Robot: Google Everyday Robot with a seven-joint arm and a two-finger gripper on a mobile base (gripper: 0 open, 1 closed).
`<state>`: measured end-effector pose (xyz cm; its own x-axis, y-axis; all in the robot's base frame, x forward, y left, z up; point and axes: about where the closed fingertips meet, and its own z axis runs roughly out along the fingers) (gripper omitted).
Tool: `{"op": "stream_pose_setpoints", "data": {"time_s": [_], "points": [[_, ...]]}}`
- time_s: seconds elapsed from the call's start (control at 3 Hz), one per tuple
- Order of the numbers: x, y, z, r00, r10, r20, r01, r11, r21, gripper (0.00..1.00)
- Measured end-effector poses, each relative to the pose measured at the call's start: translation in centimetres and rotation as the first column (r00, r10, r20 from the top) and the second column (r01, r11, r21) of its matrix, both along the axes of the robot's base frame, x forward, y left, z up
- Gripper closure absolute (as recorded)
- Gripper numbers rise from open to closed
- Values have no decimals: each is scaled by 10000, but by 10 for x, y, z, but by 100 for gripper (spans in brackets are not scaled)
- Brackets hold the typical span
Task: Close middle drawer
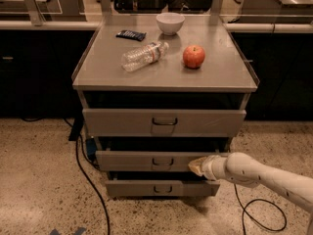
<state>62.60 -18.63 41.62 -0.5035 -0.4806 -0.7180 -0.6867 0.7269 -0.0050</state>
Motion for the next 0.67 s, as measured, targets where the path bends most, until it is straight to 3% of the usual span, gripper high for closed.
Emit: {"op": "stream_pose_setpoints", "data": {"time_s": [0.67], "points": [[35,2,-8,9991,45,423,-24,9987,-515,100]]}}
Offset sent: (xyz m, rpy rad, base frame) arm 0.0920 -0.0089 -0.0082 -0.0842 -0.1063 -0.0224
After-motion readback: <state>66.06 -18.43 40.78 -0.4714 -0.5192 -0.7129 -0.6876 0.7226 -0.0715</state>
